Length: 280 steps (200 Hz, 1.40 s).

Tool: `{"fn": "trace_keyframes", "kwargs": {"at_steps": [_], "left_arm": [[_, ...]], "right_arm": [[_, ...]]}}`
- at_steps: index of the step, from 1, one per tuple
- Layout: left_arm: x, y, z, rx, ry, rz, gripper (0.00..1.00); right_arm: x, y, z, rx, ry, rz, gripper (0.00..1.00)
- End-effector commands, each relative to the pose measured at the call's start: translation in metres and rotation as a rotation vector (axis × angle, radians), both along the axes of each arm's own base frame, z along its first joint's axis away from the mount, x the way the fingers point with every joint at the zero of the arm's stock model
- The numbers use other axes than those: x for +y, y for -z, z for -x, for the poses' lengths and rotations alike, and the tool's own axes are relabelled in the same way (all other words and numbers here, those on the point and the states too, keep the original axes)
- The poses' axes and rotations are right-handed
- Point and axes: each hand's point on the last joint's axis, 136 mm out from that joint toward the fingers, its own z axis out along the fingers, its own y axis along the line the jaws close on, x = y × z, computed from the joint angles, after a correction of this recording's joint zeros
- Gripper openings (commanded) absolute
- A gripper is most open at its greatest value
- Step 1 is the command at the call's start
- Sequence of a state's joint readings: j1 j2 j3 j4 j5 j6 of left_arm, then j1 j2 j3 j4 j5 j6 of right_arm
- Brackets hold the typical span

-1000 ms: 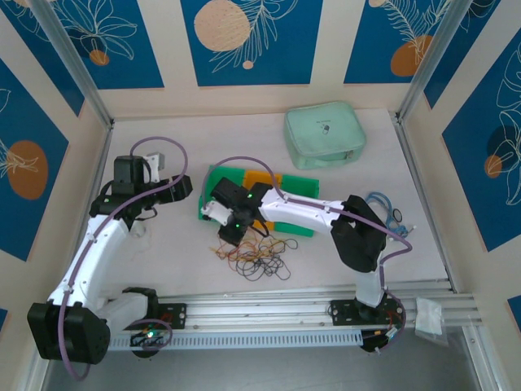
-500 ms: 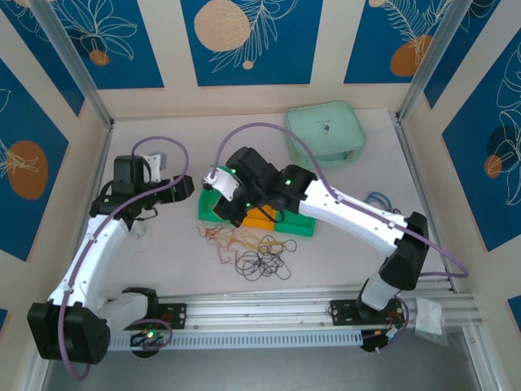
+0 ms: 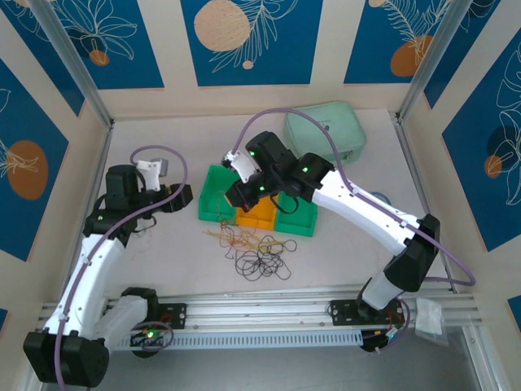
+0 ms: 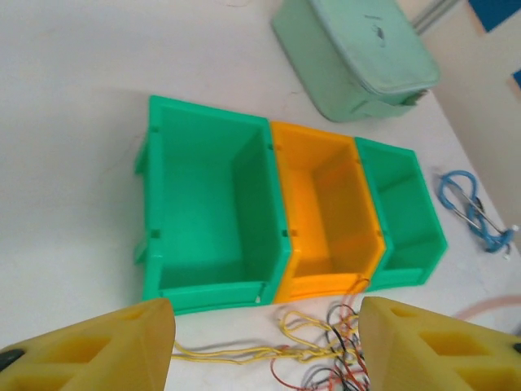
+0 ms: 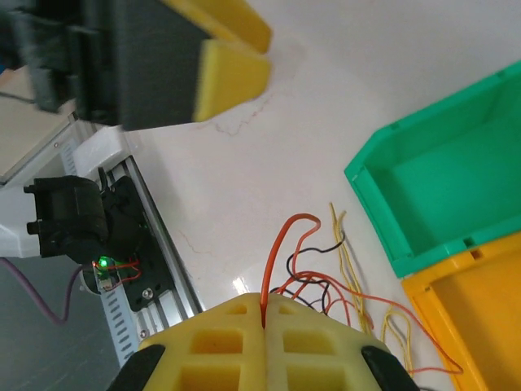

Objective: Untangle the cables

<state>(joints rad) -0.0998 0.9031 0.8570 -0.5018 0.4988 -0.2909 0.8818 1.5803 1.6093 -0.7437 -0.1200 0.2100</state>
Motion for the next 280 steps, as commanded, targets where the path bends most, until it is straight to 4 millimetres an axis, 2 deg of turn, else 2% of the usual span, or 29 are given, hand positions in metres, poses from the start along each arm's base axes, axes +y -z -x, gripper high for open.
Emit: {"fn": "trace_keyframes", "kwargs": {"at_steps": [1, 28, 58, 112, 161, 215, 247, 280], "left_arm": [[-0.017, 0.001, 0.02, 0.001, 0.1, 0.057, 0.61], [-0.028, 0.006, 0.037, 0.017, 0.146, 0.085, 0.63], [-0.045, 0.013, 0.05, 0.011, 0.188, 0.076, 0.65], [-0.085, 0.04, 0.065, 0.061, 0.28, 0.053, 0.65], [-0.086, 0.065, 0.064, 0.099, 0.258, -0.003, 0.62], [-0.096, 0.076, 0.064, 0.109, 0.276, -0.002, 0.62], [-0.098, 0.095, 0.065, 0.149, 0.278, -0.041, 0.61], [-0.095, 0.117, 0.068, 0.194, 0.262, -0.086, 0.6]], "right_arm": [[-0.003, 0.017, 0.013, 0.153, 0.034, 0.021, 0.0], [-0.007, 0.026, 0.008, 0.207, 0.082, 0.038, 0.0], [-0.007, 0.027, 0.009, 0.246, 0.087, 0.023, 0.0], [-0.005, 0.029, 0.01, 0.295, 0.106, -0.009, 0.0], [0.002, 0.019, 0.012, 0.334, 0.095, -0.089, 0.0], [0.006, 0.008, 0.012, 0.382, 0.087, -0.183, 0.0], [0.007, -0.004, 0.011, 0.401, 0.081, -0.249, 0.0], [-0.002, -0.017, 0.004, 0.404, 0.103, -0.313, 0.0]]}}
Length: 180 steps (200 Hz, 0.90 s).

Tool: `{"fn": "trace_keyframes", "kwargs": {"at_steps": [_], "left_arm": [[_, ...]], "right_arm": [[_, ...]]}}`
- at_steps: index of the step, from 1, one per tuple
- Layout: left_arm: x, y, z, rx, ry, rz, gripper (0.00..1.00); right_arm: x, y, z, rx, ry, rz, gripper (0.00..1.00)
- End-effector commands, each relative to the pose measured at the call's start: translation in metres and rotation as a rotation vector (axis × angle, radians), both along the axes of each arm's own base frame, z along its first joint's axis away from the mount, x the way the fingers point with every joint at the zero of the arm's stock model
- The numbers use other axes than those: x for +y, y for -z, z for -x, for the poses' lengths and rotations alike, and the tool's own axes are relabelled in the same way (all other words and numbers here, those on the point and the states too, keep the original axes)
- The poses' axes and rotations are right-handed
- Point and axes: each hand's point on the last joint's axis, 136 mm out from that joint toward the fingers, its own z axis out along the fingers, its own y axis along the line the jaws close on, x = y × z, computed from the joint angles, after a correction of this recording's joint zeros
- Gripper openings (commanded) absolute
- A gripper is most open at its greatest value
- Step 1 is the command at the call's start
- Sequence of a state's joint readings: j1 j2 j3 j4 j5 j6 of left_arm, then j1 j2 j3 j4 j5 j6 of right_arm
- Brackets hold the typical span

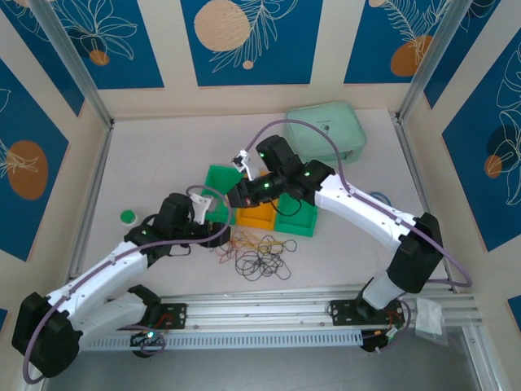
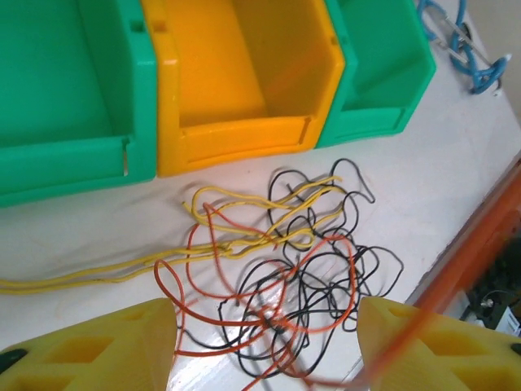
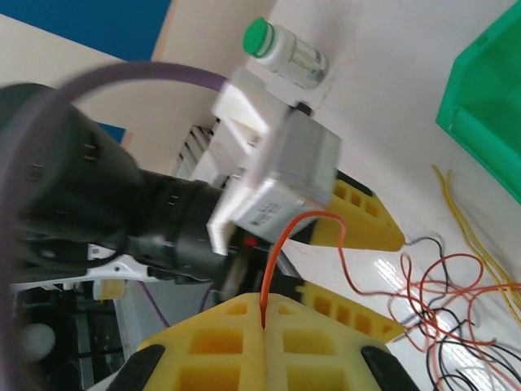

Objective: Untangle the cables

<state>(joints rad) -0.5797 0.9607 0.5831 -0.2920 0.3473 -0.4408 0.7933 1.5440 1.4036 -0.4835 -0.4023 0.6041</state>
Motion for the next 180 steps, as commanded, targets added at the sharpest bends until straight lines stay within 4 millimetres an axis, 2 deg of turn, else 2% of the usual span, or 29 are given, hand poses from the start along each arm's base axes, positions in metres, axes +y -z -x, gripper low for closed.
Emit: {"fn": "trace_keyframes", "kwargs": {"at_steps": [1, 33, 55, 83, 105, 129, 160, 180], "left_arm": [[0.002, 0.014, 0.002, 0.011, -0.011, -0.034, 0.6], [0.009, 0.03, 0.002, 0.039, -0.044, -0.07, 0.59], [0.014, 0.039, 0.001, 0.056, -0.081, -0.094, 0.58], [0.014, 0.042, -0.001, 0.061, -0.092, -0.09, 0.58], [0.007, 0.032, -0.002, 0.032, -0.066, -0.049, 0.6], [-0.001, 0.016, 0.0, -0.016, -0.011, 0.0, 0.62], [-0.01, 0.001, 0.009, -0.032, 0.062, 0.057, 0.63], [-0.011, -0.013, 0.008, -0.077, 0.058, 0.092, 0.63]], "right_arm": [[-0.007, -0.029, 0.003, -0.002, 0.003, -0.099, 0.0], [-0.019, -0.043, -0.002, -0.021, 0.035, -0.137, 0.0], [-0.024, -0.064, -0.001, -0.037, 0.04, -0.206, 0.0], [-0.032, -0.08, -0.001, -0.032, 0.045, -0.272, 0.0], [-0.036, -0.077, -0.002, -0.01, 0.058, -0.27, 0.0], [-0.037, -0.065, -0.004, 0.032, 0.071, -0.254, 0.0], [-0.038, -0.064, -0.006, 0.076, 0.078, -0.282, 0.0], [-0.041, -0.064, -0.009, 0.085, 0.09, -0.282, 0.0]]}}
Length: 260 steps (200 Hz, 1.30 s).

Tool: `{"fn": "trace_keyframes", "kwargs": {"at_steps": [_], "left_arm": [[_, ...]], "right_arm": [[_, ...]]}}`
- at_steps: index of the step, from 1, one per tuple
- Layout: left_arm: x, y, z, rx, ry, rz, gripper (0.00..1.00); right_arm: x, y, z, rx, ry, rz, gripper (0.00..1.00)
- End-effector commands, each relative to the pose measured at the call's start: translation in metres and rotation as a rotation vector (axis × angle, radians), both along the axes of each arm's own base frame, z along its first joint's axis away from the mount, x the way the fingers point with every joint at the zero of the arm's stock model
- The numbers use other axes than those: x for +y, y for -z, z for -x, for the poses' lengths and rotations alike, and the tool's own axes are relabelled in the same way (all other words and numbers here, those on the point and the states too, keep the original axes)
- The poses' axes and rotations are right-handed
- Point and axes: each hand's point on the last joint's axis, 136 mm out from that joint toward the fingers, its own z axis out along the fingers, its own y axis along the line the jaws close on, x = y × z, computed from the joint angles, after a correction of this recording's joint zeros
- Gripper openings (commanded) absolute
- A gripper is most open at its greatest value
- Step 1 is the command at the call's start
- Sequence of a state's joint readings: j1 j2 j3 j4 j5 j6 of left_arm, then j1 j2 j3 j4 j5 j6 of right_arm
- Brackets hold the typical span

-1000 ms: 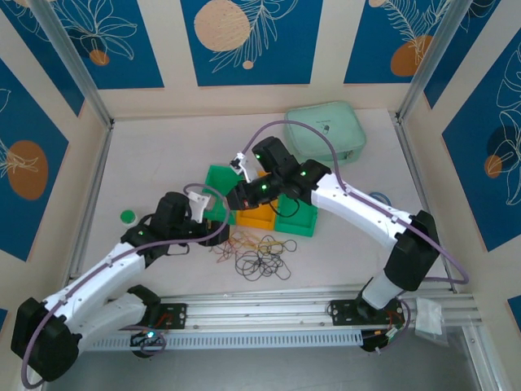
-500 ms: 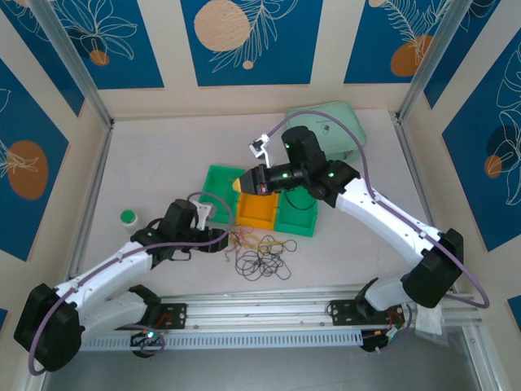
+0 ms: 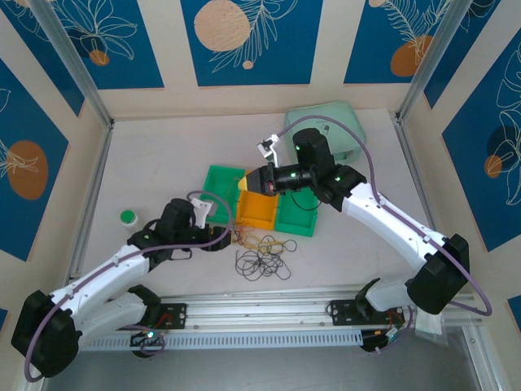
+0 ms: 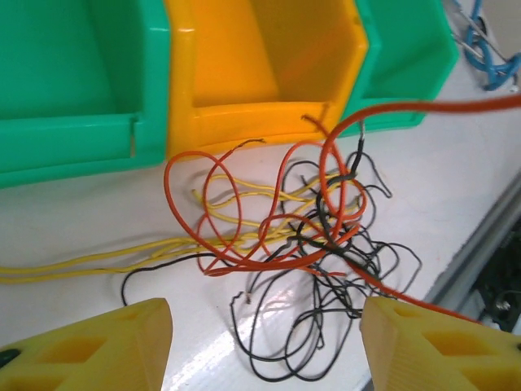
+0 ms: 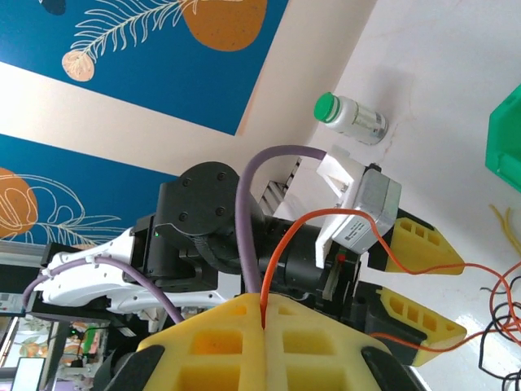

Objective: Untangle the cables

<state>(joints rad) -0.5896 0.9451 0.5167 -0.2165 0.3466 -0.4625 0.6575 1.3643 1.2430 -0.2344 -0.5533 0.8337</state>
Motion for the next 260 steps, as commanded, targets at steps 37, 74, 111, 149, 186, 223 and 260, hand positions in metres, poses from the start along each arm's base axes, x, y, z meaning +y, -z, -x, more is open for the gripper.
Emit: {"fn": "trace_keyframes", "kwargs": {"at_steps": [37, 74, 111, 149, 186, 223, 260], "left_arm": [[-0.007, -0.023, -0.005, -0.101, 0.034, 0.032, 0.62], [-0.019, -0.024, -0.016, -0.12, 0.048, 0.061, 0.62], [-0.028, -0.03, -0.022, -0.141, 0.062, 0.084, 0.63], [-0.034, -0.035, -0.026, -0.155, 0.058, 0.133, 0.63], [-0.04, -0.024, -0.024, -0.118, 0.067, 0.141, 0.63], [-0.035, 0.014, -0.014, -0.026, 0.066, 0.059, 0.62], [-0.025, 0.043, -0.004, 0.044, 0.06, -0.026, 0.61]], "right_arm": [[-0.004, -0.015, 0.008, 0.047, -0.038, -0.063, 0.0], [-0.002, -0.016, 0.012, 0.08, -0.06, -0.09, 0.0], [0.002, -0.015, 0.017, 0.119, -0.089, -0.125, 0.0], [0.007, -0.014, 0.022, 0.141, -0.117, -0.136, 0.0], [0.012, -0.019, 0.024, 0.146, -0.14, -0.171, 0.0], [0.008, -0.033, 0.023, 0.12, -0.139, -0.218, 0.0], [-0.01, -0.047, 0.017, 0.063, -0.086, -0.235, 0.0]]}}
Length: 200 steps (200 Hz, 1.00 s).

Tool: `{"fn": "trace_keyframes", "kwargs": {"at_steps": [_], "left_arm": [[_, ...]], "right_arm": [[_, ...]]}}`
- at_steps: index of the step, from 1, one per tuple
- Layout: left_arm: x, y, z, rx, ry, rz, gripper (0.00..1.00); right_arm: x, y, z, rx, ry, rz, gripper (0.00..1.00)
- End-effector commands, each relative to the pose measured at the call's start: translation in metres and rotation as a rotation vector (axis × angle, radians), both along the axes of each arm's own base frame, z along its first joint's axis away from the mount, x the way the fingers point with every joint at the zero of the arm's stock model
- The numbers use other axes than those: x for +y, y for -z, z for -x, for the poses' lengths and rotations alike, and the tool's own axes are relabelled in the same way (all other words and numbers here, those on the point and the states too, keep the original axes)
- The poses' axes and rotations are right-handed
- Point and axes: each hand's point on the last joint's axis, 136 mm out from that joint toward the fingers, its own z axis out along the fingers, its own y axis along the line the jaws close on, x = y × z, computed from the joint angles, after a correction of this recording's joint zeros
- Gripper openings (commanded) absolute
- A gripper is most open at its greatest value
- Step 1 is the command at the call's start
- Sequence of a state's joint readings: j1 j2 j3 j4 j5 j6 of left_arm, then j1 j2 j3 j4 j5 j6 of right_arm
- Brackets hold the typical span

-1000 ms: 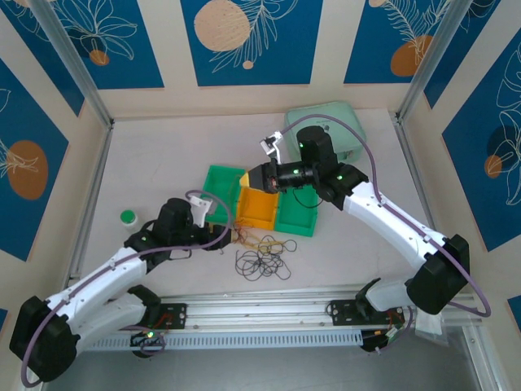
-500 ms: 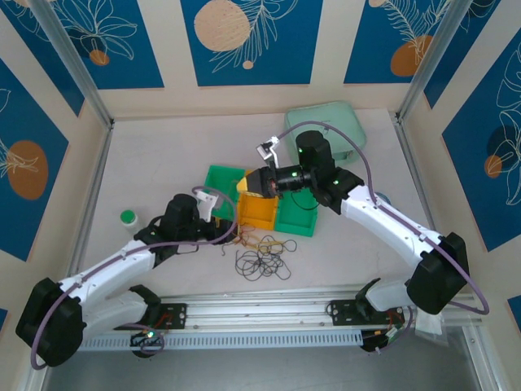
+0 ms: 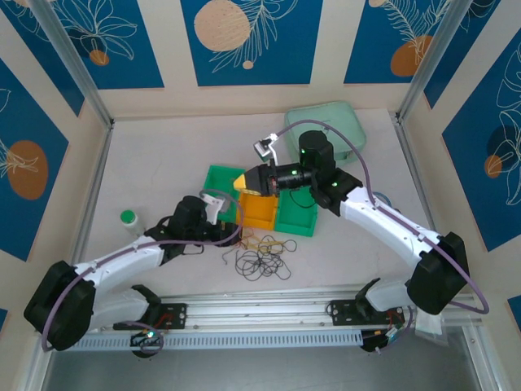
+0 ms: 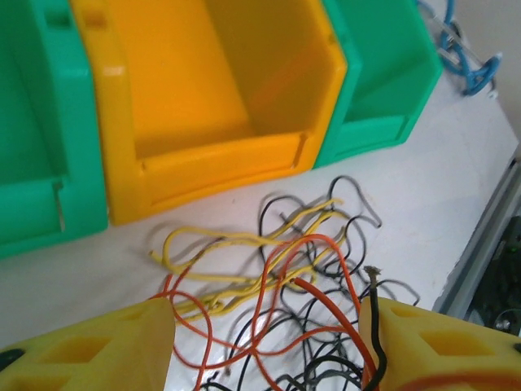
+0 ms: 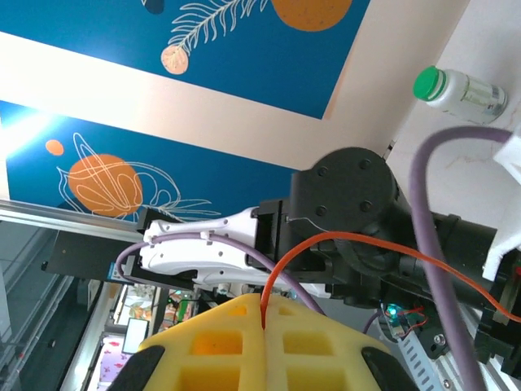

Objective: Untangle the cables

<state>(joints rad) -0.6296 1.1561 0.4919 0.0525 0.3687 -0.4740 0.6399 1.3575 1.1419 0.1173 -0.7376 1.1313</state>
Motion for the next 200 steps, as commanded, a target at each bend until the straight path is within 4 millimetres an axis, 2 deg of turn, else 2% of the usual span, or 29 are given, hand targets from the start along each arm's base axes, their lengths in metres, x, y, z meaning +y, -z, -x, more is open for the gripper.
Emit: {"fn": "trace_keyframes", "kwargs": {"at_steps": [1, 52, 96, 161, 200], "left_arm": [[0.006, 0.021, 0.013, 0.055, 0.01, -0.065, 0.61], [0.019, 0.041, 0.02, 0.092, -0.009, -0.132, 0.61], [0.022, 0.046, 0.021, 0.098, -0.014, -0.151, 0.61], [0.025, 0.056, 0.024, 0.124, -0.015, -0.169, 0.61], [0.026, 0.059, 0.025, 0.128, -0.016, -0.177, 0.61]], "right_arm": [[-0.016, -0.02, 0.004, -0.055, 0.022, -0.039, 0.0], [-0.055, -0.037, -0.007, -0.129, 0.164, -0.031, 0.0], [-0.084, -0.049, -0.01, -0.193, 0.266, 0.0, 0.0], [-0.134, -0.094, -0.012, -0.355, 0.428, -0.006, 0.0], [-0.146, -0.1, -0.017, -0.377, 0.467, -0.006, 0.0]]}}
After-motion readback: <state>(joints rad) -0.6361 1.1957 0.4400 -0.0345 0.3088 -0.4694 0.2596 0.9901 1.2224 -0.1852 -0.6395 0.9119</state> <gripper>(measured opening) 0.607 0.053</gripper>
